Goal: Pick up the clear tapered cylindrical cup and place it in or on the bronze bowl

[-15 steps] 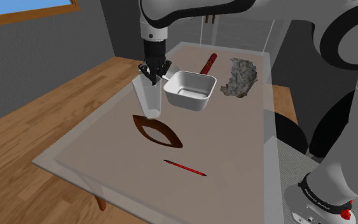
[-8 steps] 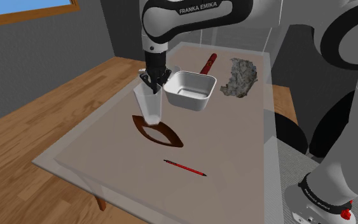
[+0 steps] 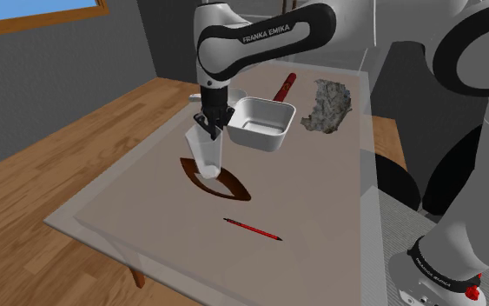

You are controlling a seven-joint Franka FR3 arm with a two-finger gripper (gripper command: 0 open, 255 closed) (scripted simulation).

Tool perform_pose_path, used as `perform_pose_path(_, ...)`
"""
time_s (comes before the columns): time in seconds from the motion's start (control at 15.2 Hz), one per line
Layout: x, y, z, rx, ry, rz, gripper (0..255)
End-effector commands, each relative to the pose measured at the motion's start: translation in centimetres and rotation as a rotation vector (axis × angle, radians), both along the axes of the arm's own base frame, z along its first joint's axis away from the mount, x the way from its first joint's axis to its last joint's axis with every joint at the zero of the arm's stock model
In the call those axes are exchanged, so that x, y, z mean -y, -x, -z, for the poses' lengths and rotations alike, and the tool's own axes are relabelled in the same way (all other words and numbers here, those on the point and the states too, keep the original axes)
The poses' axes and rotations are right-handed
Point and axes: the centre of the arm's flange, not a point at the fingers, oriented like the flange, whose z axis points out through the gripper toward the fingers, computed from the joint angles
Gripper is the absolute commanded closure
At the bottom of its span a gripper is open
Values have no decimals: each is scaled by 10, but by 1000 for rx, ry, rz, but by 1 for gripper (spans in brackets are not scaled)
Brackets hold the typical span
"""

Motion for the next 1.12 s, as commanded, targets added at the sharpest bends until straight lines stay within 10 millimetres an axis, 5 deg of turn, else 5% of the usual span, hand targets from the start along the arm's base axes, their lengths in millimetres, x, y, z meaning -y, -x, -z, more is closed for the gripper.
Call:
perform_pose_path(0.0, 0, 0, 8, 1, 0, 0, 255)
perform_pose_path(0.46, 0, 0, 8, 1, 0, 0, 255)
perform_pose_path(0.53, 0, 0, 9, 1, 0, 0, 0)
perform_pose_path(0.86, 0, 0, 8, 1, 0, 0, 0)
perform_pose_path(1.06, 3, -1, -31, 1, 0, 0, 0)
